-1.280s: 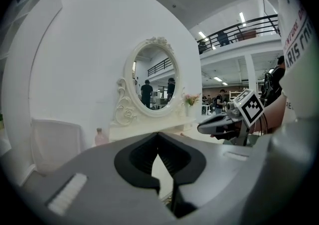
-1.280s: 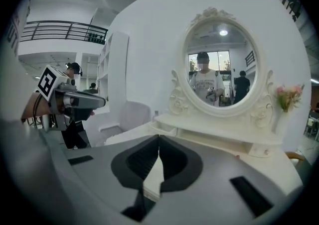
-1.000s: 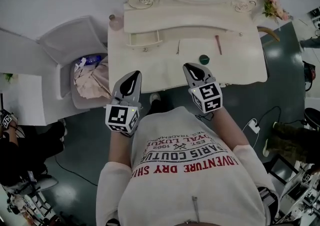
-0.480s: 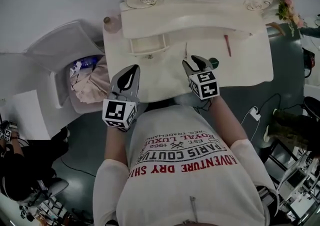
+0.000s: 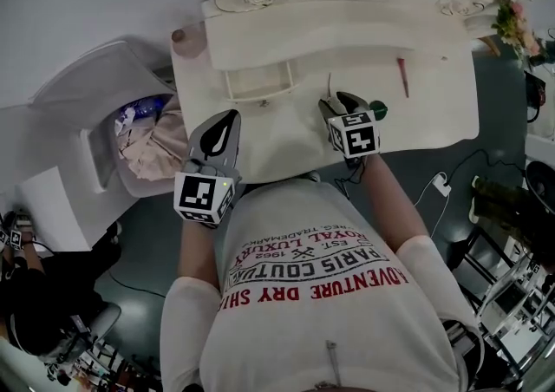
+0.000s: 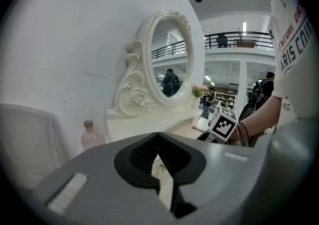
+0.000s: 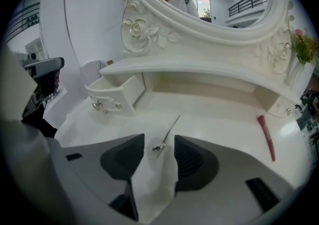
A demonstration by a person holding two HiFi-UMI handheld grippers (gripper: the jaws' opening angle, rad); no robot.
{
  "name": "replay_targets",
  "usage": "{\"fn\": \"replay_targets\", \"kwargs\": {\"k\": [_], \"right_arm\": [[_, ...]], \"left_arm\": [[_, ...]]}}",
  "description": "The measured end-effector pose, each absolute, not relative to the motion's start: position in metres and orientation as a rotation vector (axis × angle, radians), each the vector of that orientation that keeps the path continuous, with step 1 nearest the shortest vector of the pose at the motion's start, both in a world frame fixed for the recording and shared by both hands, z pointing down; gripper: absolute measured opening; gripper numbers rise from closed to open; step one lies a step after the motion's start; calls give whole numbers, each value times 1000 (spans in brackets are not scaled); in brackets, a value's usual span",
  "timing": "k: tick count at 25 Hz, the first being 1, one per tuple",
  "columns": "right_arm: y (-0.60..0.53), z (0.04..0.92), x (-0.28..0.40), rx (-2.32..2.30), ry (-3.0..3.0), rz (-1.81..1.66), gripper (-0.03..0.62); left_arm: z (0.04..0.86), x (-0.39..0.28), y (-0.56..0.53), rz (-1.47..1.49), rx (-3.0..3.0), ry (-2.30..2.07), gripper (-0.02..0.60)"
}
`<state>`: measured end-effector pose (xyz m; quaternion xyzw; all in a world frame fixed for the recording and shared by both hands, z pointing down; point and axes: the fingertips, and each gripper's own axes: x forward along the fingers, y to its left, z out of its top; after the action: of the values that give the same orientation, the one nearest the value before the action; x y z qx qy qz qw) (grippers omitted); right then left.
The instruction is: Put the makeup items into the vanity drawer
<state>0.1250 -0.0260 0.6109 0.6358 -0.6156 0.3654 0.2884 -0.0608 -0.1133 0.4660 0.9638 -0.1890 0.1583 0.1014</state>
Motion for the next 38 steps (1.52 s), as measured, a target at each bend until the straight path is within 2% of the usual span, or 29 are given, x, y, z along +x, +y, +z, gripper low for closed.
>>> {"fn": "replay_targets", "kwargs": {"k": [4, 10, 13, 18, 29, 38], "right_arm": [[-28, 622, 124, 1684, -1612, 1013, 178], [-28, 628, 126, 1705, -1555, 1009, 140], [-27, 628, 126, 1704, -1541, 1014, 92], [-24, 622, 129, 1732, -1516, 994, 68], [-43, 532, 113, 1844, -1708, 820, 60], [-88, 501, 44, 1546, -1964, 607, 60]], "left_arm": [[472, -59, -121, 475, 2837, -550, 11], [478, -61, -125, 480, 2826, -548, 11], [479, -65, -125, 484, 2823, -557, 11], [474, -68, -123, 473, 2826, -574, 11], [443, -76, -113, 391, 2866, -611, 11], [425, -114, -114, 355, 2877, -712, 11]]}}
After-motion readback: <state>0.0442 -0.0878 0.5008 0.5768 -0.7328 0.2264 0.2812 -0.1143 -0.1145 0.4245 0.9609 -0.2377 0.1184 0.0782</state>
